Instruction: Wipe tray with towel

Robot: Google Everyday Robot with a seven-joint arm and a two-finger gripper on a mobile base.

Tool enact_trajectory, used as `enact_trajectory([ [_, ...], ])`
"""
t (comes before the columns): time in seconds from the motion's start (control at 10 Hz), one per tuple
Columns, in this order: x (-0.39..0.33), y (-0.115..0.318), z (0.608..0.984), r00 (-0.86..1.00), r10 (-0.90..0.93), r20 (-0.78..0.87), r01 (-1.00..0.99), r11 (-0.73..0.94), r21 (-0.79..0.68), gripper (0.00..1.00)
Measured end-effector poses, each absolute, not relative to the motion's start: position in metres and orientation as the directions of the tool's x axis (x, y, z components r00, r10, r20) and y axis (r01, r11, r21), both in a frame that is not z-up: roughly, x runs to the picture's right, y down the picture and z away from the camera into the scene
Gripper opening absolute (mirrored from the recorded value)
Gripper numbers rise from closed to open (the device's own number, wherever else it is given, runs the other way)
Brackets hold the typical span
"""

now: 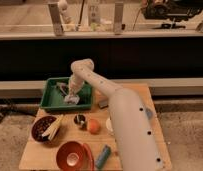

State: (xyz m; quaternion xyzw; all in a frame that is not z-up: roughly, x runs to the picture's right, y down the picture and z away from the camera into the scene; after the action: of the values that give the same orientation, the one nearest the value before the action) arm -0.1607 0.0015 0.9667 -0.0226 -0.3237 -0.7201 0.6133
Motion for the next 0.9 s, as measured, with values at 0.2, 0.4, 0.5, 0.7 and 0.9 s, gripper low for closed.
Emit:
enact_trajectory([
  [0.2,-0.141,0.002,0.967,-0.227,-0.877,0.424,0.909,-0.036,0.414,0.0],
  [0.4,-0.123,-0.003,0.972,-0.209,-0.885,0.415,0.919,-0.033,0.392,0.0],
  [0.5,-0.109,-0.01,0.976,-0.207,-0.89,0.406,0.923,-0.04,0.382,0.0],
  [0.7,-0.107,-0.028,0.988,-0.226,-0.895,0.384,0.922,-0.069,0.381,0.0],
  [0.9,-0.112,-0.045,1.0,-0.241,-0.899,0.366,0.918,-0.088,0.388,0.0],
])
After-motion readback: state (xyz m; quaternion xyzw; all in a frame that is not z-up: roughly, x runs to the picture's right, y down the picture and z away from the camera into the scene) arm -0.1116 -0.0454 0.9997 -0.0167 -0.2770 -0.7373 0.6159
